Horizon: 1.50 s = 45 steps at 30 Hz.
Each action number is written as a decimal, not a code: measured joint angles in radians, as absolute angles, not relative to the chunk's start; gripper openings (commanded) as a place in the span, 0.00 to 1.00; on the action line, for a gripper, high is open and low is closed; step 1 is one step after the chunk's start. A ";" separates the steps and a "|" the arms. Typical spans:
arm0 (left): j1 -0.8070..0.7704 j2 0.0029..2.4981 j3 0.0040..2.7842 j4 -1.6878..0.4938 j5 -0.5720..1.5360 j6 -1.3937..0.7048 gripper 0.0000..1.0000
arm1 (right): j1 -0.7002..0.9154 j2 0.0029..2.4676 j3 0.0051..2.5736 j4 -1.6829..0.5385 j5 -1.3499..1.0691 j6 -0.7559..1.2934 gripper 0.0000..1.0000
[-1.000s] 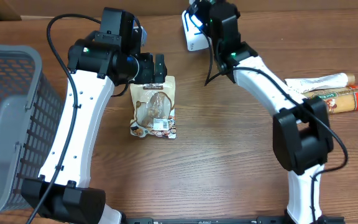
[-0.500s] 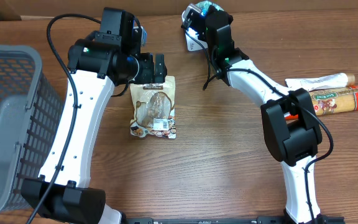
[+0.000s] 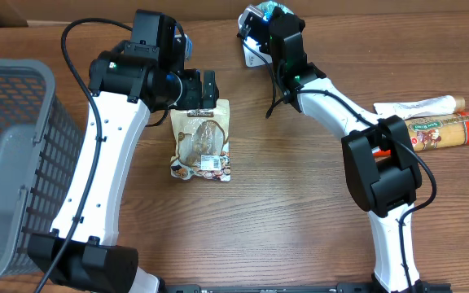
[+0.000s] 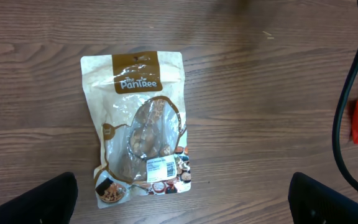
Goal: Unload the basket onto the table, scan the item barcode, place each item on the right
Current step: 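Hold the wipes packet at the white scanner with the right gripper, then carry the wipes packet right and drop it beside the pasta packet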
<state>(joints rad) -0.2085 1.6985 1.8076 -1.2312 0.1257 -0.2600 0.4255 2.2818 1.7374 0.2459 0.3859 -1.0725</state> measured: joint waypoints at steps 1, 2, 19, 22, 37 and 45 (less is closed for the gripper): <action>-0.208 1.699 1.808 -1.231 0.126 -0.260 1.00 | 0.425 2.282 1.737 0.246 0.386 -1.073 0.04; -0.208 1.699 1.808 -1.231 0.126 -0.260 1.00 | 0.425 2.282 1.737 0.247 0.386 -1.073 0.04; -0.208 1.699 1.808 -1.230 0.126 -0.260 1.00 | 0.425 2.023 1.737 -0.214 0.385 -0.666 0.04; -0.208 1.699 1.808 -1.231 0.126 -0.260 1.00 | 0.419 1.858 1.739 -0.403 0.334 -0.504 0.04; -0.208 1.699 1.808 -1.231 0.126 -0.260 1.00 | -0.153 1.457 1.729 -1.245 -0.236 -0.072 0.04; -0.208 1.699 1.808 -1.231 0.126 -0.260 1.00 | -0.447 1.594 1.547 -1.159 -0.318 -0.054 0.04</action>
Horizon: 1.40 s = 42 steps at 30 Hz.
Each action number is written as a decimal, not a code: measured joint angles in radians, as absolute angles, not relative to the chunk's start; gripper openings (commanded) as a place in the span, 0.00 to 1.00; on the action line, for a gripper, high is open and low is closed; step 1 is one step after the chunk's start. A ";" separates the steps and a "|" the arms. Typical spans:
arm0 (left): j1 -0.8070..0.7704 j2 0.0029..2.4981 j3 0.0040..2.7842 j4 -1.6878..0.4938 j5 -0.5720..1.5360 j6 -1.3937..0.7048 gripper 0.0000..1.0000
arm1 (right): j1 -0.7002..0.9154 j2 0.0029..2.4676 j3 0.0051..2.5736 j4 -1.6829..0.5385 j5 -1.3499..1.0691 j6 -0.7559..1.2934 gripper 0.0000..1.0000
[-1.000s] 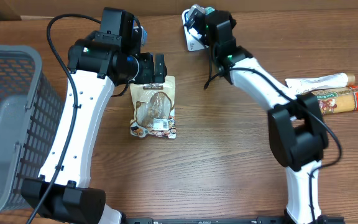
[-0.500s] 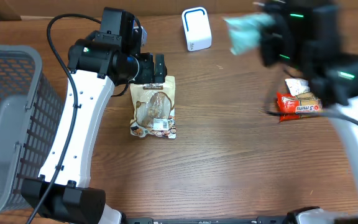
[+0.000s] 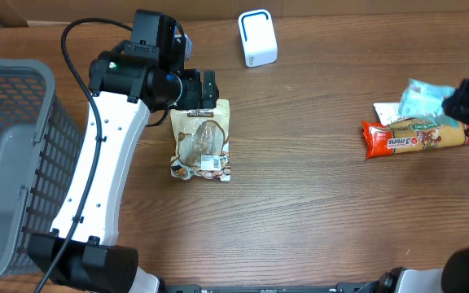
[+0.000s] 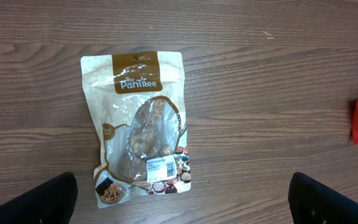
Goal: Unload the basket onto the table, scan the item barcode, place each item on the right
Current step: 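Carry the wipes packet right and drop it beside the pasta packet, then reach the right gripper left to the Pantree snack bag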
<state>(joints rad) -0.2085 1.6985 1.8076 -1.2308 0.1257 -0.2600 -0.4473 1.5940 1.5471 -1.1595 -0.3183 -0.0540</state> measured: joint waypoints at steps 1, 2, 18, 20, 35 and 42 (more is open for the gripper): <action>-0.208 1.699 1.808 -1.231 0.126 -0.260 0.99 | -0.467 1.612 1.524 -1.137 -0.332 -0.054 0.04; -0.208 1.699 1.808 -1.231 0.126 -0.260 1.00 | -0.484 1.629 1.504 -1.116 -0.342 -0.054 0.04; -0.208 1.699 1.808 -1.200 0.126 -0.260 1.00 | -0.528 1.737 1.423 -1.066 -0.363 -0.046 0.35; -0.208 1.699 1.808 -1.200 0.126 -0.257 1.00 | -0.528 1.737 1.423 -1.071 -0.359 -0.044 0.43; 0.004 1.700 1.922 -1.377 0.102 -0.178 1.00 | -0.437 1.735 1.460 -1.116 -0.550 -0.047 0.70; 0.055 1.700 1.922 -1.391 0.091 -0.071 0.99 | -0.169 1.734 1.460 -1.116 -0.645 -0.045 1.00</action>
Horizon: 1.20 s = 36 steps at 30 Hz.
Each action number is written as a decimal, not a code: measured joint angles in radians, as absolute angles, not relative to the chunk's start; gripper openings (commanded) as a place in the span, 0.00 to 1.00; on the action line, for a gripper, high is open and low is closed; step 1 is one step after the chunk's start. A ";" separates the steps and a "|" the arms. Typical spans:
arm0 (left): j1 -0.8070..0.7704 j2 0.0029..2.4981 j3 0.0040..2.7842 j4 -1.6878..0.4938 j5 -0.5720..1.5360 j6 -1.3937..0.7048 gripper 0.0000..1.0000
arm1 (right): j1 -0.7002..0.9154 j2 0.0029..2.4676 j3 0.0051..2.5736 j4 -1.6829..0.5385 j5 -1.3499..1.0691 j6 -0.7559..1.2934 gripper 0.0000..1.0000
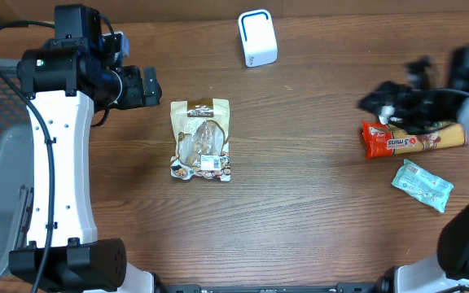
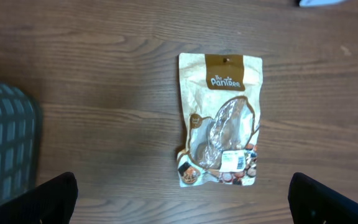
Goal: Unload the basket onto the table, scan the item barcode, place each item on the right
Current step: 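Reach the right gripper left to the Pantree snack bag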
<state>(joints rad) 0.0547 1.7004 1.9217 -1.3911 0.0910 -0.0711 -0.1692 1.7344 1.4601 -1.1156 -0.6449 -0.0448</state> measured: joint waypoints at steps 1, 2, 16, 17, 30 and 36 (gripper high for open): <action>0.054 1.700 1.922 -1.391 0.087 -0.054 0.99 | -0.113 1.734 1.460 -1.102 -0.656 -0.045 1.00; 0.054 1.700 1.922 -1.390 0.078 -0.040 0.99 | -0.062 1.734 1.460 -1.090 -0.665 -0.046 1.00; 0.094 1.700 1.922 -1.354 -0.044 0.008 0.99 | 0.393 1.847 1.464 -0.757 -0.649 0.178 0.90; 0.096 1.701 1.922 -1.354 -0.046 0.008 1.00 | 0.410 1.866 1.464 -0.739 -0.641 0.194 0.88; 0.096 1.701 1.922 -1.354 -0.046 0.009 1.00 | 0.466 2.063 1.464 -0.583 -0.650 0.285 0.85; 0.096 1.700 1.922 -1.354 -0.046 0.009 1.00 | 0.466 2.124 1.464 -0.538 -0.658 0.301 0.82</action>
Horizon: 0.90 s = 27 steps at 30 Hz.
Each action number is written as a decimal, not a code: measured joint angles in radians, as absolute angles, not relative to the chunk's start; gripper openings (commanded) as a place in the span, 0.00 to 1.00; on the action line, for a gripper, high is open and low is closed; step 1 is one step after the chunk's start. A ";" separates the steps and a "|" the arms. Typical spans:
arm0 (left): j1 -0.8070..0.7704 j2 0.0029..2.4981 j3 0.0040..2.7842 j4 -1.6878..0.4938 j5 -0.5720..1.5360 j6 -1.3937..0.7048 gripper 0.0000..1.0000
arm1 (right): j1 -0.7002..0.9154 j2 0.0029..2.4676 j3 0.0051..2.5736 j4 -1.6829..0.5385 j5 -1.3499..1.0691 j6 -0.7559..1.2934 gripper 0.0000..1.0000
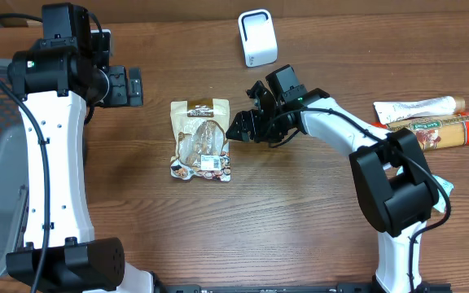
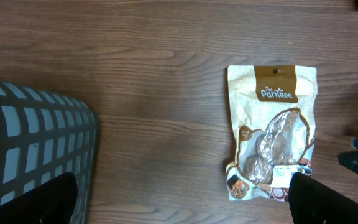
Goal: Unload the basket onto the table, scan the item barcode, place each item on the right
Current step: 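Reach the right gripper left to the Pantree snack bag, then grasp the snack bag top and lift it with the right gripper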
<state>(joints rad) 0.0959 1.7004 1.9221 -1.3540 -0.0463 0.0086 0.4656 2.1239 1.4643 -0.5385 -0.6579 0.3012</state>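
Observation:
A tan snack pouch (image 1: 201, 140) lies flat on the table, label up, its barcode sticker near the lower end (image 2: 284, 175). The white scanner (image 1: 256, 37) stands at the back, well apart from it. My right gripper (image 1: 236, 129) is low at the pouch's right edge with its fingers apart and nothing between them; its tips show in the left wrist view. Up at the left of the pouch, my left gripper (image 1: 125, 86) hangs wide open and empty, with the fingers (image 2: 27, 202) in the bottom corners of its own view.
A grey mesh basket fills the left edge. At the right lie a white tube (image 1: 418, 107) and a red packet (image 1: 450, 130). A teal packet (image 1: 441, 190) peeks out beside the right arm's base.
My right arm was at the far right over the red packet; it now reaches across to the pouch's right edge. The left gripper has shifted a little further left, still open.
First my right gripper held a teal packet at the scanner while my left gripper hung open over the pouch. Then the right arm was at the far right with the packet. Later the packet lay on the table and the left arm stood left. Now the right gripper is at the pouch.

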 measured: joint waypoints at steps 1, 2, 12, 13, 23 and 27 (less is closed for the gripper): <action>0.096 1.700 1.922 -1.353 -0.047 0.009 0.99 | 0.466 2.130 1.464 -0.523 -0.659 0.305 0.82; 0.096 1.701 1.922 -1.354 -0.046 0.009 1.00 | 0.466 2.135 1.464 -0.512 -0.659 0.307 0.81; 0.096 1.700 1.922 -1.354 -0.047 0.011 1.00 | 0.467 2.206 1.468 -0.401 -0.700 0.352 0.75; 0.096 1.701 1.922 -1.354 -0.046 0.011 1.00 | 0.469 2.215 1.470 -0.386 -0.710 0.356 0.75; 0.096 1.701 1.922 -1.354 -0.046 0.011 1.00 | 0.551 2.297 1.506 -0.218 -0.798 0.459 0.74; 0.096 1.701 1.922 -1.354 -0.046 0.011 1.00 | 0.598 2.331 1.514 -0.114 -0.810 0.540 0.63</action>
<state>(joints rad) 0.0959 1.7008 1.9217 -1.3537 -0.0463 0.0113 0.5983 2.3314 1.5135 -0.1143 -0.8101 0.5404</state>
